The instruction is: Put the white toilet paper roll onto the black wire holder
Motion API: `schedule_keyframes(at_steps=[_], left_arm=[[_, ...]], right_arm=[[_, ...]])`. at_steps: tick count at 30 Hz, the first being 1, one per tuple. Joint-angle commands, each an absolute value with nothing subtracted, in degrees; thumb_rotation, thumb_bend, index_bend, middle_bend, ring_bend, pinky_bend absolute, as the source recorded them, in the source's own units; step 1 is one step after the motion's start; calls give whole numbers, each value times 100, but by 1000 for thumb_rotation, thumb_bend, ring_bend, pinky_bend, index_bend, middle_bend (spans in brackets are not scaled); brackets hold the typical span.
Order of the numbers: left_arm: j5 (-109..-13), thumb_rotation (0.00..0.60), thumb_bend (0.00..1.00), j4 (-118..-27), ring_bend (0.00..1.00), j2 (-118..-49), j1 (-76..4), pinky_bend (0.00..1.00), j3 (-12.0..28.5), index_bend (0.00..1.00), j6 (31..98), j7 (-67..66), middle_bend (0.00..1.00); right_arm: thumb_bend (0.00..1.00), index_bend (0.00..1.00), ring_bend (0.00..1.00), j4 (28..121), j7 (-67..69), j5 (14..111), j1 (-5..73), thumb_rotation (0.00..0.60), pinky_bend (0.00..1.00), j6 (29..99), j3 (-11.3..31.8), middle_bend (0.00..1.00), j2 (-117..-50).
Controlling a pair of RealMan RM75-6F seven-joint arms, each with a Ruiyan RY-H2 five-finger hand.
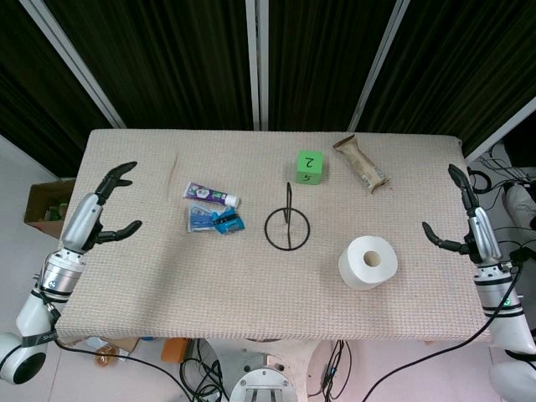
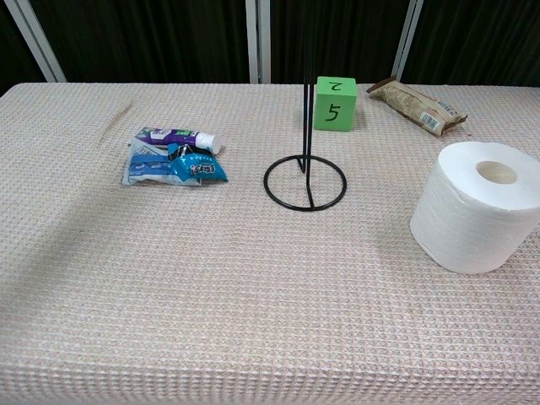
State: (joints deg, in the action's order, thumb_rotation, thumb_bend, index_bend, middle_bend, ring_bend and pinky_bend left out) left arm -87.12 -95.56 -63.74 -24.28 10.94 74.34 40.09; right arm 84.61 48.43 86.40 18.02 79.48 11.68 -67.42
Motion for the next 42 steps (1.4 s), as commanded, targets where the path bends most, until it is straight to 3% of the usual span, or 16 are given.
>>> schedule_keyframes(at_steps=[1, 8, 13, 20, 30, 42], left_arm=[[-8725, 245, 157, -9564, 42, -6321, -2411, 211, 1079, 72, 7473, 4035, 61], [-8860, 242, 154, -9651, 42, -6203, -2346, 210, 937, 72, 7542, 3727, 61], [-8945, 243, 118, -9661, 42, -6196, -2271, 211, 766, 84, 7574, 2494, 61], [-8964, 246, 119, -9809, 42, -6168, -1987, 211, 533, 78, 7816, 734, 61], [-8761, 241, 118, -10002, 42, -6218, -1456, 211, 108, 66, 8008, -386, 60], [-8531, 241, 117, -9527, 42, -6534, -1375, 211, 145, 66, 7927, -381, 56]], right_arm=[[261, 0, 0, 8420, 4850, 8668, 1794, 600, 0, 7955, 1126, 0, -6751], [220, 0, 0, 8423, 4892, 8789, 1716, 600, 0, 8004, 969, 0, -6660], [183, 0, 0, 8426, 4856, 9000, 1647, 600, 0, 7947, 705, 0, -6544], [2, 0, 0, 8139, 3721, 9200, 1479, 600, 0, 7396, 22, 0, -6274], [0, 0, 0, 7295, 4114, 9287, 1255, 600, 0, 7501, -256, 0, -7178], [0, 0, 0, 7112, 5495, 9254, 1645, 600, 0, 7159, -138, 0, -7881]])
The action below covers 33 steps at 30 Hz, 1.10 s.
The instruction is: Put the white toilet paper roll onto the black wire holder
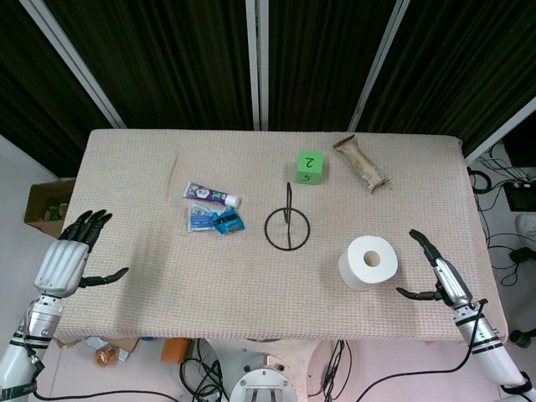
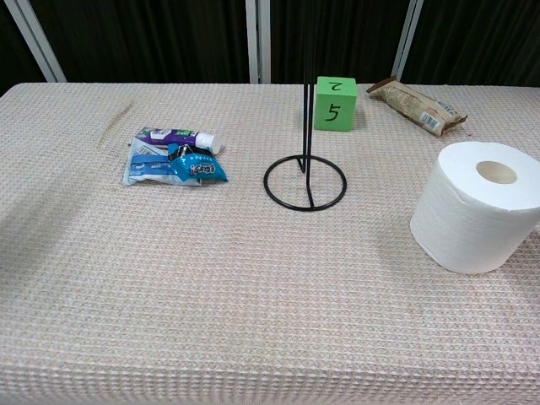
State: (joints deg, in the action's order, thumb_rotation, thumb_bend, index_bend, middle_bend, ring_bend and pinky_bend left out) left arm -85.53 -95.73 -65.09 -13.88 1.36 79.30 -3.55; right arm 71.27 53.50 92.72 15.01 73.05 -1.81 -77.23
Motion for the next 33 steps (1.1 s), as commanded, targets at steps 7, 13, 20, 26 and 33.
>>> schedule_keyframes(at_steps=[7, 13, 20, 26, 33], left_arm=[[-8511, 239, 118, -9485, 42, -6499, -1336, 211, 167, 66, 7942, -337, 56], [-8539, 241, 118, -9475, 41, -6512, -1360, 211, 175, 66, 7881, -331, 56], [-8540, 238, 118, -9485, 42, -6516, -1354, 211, 188, 66, 7871, -347, 56], [-8539, 238, 118, -9521, 42, -6472, -1327, 211, 190, 66, 7884, -324, 56], [-8566, 240, 118, -9576, 41, -6429, -1319, 211, 188, 66, 7874, -279, 56]], right_arm=[[0, 0, 0, 7131, 5377, 9187, 1819, 600, 0, 6988, -74, 0, -8092], [0, 0, 0, 7176, 5450, 9287, 2007, 600, 0, 6712, -202, 0, -8078], [0, 0, 0, 7173, 5470, 9419, 2159, 600, 1, 6621, -306, 0, -8096], [0, 0, 0, 7248, 5341, 9464, 2290, 600, 13, 6430, -419, 0, -8050], [45, 2, 17, 7344, 4996, 9283, 2276, 600, 74, 6480, -342, 104, -8048]])
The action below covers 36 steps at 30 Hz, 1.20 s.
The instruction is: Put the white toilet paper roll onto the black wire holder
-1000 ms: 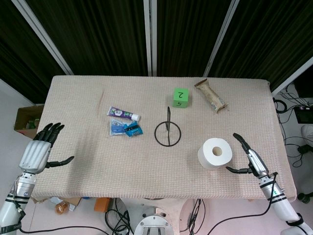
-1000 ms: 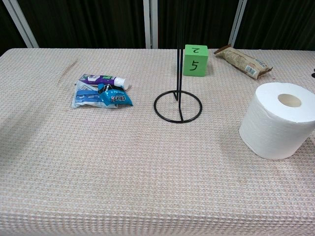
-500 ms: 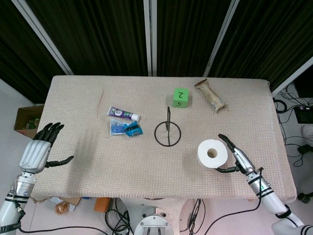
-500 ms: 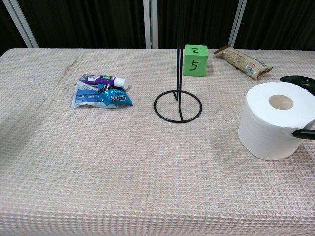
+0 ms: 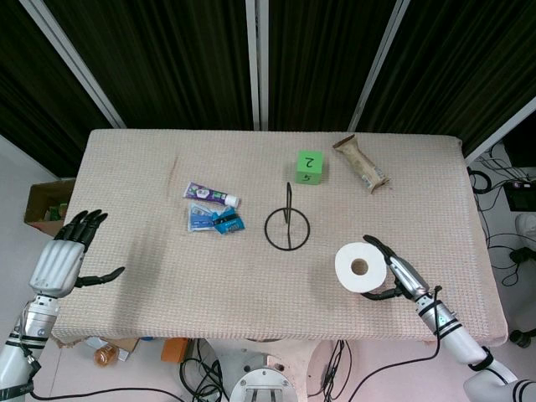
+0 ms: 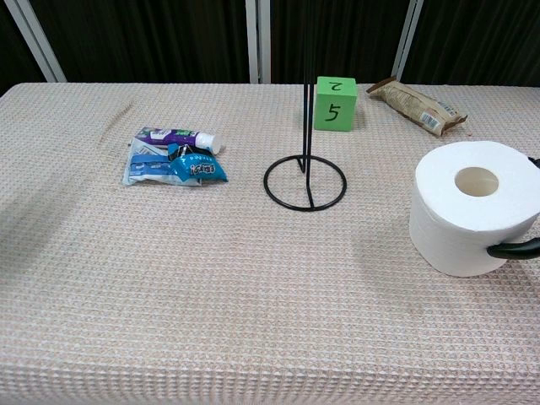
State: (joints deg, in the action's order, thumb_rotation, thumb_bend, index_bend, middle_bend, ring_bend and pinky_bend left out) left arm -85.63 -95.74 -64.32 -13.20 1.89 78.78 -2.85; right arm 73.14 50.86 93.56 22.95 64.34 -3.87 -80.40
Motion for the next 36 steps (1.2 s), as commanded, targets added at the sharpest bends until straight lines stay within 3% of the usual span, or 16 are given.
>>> schedule_keyframes(at_steps=[1, 6, 11, 17, 22, 28, 36], left_arm=[[-8570, 241, 119, -9575, 41, -6428, -1319, 211, 186, 66, 7868, -273, 56], [-8574, 242, 119, -9571, 41, -6428, -1314, 211, 183, 66, 7853, -231, 56], [-8581, 241, 119, -9579, 41, -6408, -1297, 211, 184, 66, 7867, -211, 56], [-8602, 241, 119, -9596, 42, -6358, -1278, 211, 188, 66, 7894, -188, 56], [-8654, 239, 118, -9593, 42, -6330, -1266, 211, 179, 66, 7922, -177, 56], [-8670, 242, 119, -9559, 41, -6331, -1260, 211, 178, 66, 7920, -101, 56], [-8713, 236, 119, -9518, 41, -6304, -1215, 211, 164, 66, 7988, -105, 56]], right_arm=[[62, 23, 44, 7354, 4951, 9249, 2261, 600, 104, 6519, -315, 154, -8055], [124, 304, 216, 7357, 4845, 9173, 2203, 600, 218, 6656, -260, 347, -8084], [169, 449, 297, 7349, 5019, 9140, 2096, 600, 278, 7009, -148, 455, -8065], [175, 462, 308, 7933, 5814, 9098, 1950, 600, 297, 7797, 233, 466, -7564], [176, 465, 312, 9306, 6374, 8752, 2015, 600, 300, 7942, 780, 468, -6641], [169, 471, 311, 10870, 5757, 8226, 2356, 600, 302, 7671, 1512, 465, -5765], [158, 473, 311, 12098, 4257, 6357, 3273, 600, 303, 6621, 2317, 455, -5581]])
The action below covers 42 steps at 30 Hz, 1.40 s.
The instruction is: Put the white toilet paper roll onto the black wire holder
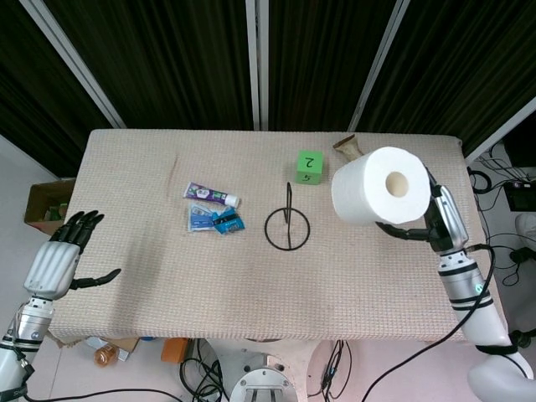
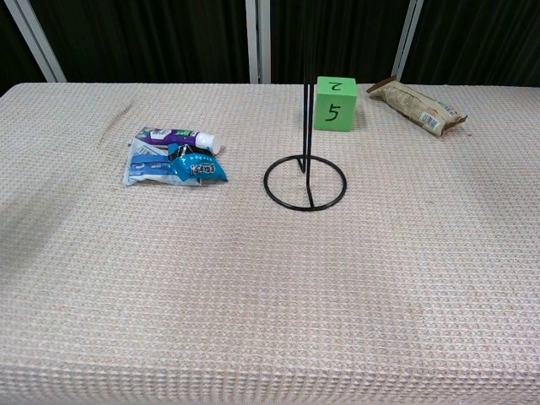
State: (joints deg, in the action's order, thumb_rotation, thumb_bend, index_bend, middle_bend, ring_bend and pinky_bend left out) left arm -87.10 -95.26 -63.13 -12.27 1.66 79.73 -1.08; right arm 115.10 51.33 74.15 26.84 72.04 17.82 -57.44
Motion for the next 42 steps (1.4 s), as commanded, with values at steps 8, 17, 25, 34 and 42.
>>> schedule_keyframes(at_steps=[8, 17, 25, 34, 42], left_arm=[[-8707, 239, 119, -9398, 41, -6306, -1189, 211, 162, 66, 7991, 109, 56], [-8749, 240, 119, -9260, 41, -6317, -1203, 211, 153, 66, 7953, 309, 56], [-8741, 236, 122, -9176, 42, -6310, -1216, 211, 153, 66, 7908, 454, 56], [-8756, 233, 122, -9187, 42, -6276, -1198, 211, 152, 66, 7939, 472, 56], [-8753, 235, 122, -9178, 42, -6270, -1188, 211, 147, 66, 7936, 496, 56]], right_arm=[[176, 473, 311, 12224, 2937, 4017, 4349, 600, 303, 6151, 2851, 453, -6039], [177, 477, 307, 12049, 1858, 3050, 4948, 600, 300, 6145, 2825, 441, -6444], [176, 465, 302, 11983, 1428, 3006, 5064, 600, 279, 6205, 2807, 420, -6674], [176, 457, 298, 11766, 1272, 2770, 5127, 600, 277, 6167, 2847, 415, -6970], [176, 454, 295, 11644, 1115, 2701, 5092, 600, 279, 6122, 2801, 412, -7096]])
